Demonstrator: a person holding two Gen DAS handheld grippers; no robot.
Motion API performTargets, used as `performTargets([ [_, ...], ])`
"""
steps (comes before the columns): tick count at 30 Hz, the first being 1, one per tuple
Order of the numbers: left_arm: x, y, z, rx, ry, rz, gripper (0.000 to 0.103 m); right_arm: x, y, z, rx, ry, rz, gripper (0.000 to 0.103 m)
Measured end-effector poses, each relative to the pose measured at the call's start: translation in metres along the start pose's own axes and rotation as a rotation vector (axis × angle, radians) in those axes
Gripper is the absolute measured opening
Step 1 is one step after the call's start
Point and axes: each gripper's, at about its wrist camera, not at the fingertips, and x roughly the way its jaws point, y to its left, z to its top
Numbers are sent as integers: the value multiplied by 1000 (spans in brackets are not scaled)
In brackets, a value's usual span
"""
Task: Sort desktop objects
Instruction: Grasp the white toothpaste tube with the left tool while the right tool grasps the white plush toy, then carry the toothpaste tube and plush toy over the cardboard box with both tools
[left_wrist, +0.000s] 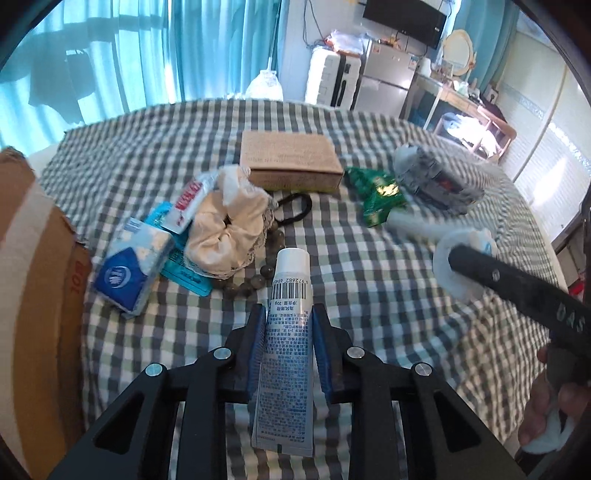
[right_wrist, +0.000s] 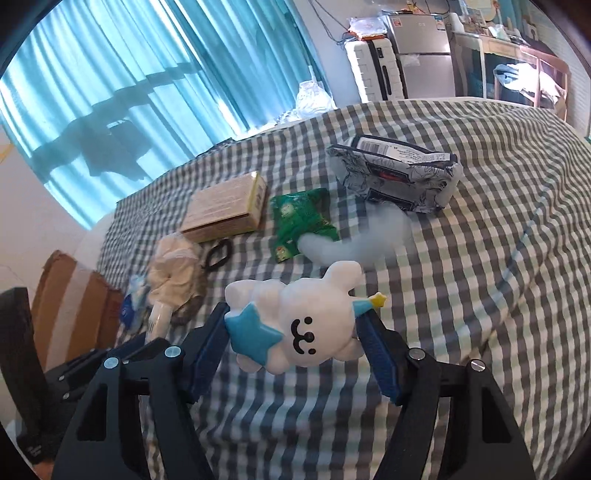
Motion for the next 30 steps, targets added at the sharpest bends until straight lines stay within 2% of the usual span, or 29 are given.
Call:
performTargets([
  [5, -36, -2, -2, -6, -40, -15, 25, -33, 13, -14, -1, -21, 21, 69],
  [17, -128, -11, -5, -21, -191, -34, 25, -121, 59, -43, -50, -98, 42, 69],
  [20, -152, -11, -8, -26, -237, -33, 25, -141, 67, -46, -31, -125, 78, 69],
  [23, -172, -13, -9, -28, -265, -32, 25, -163, 84, -47, -83, -164, 60, 69],
  [30, -208, -15, -14, -27, -317, -51, 25, -201, 111, -51, -136, -215, 76, 69],
])
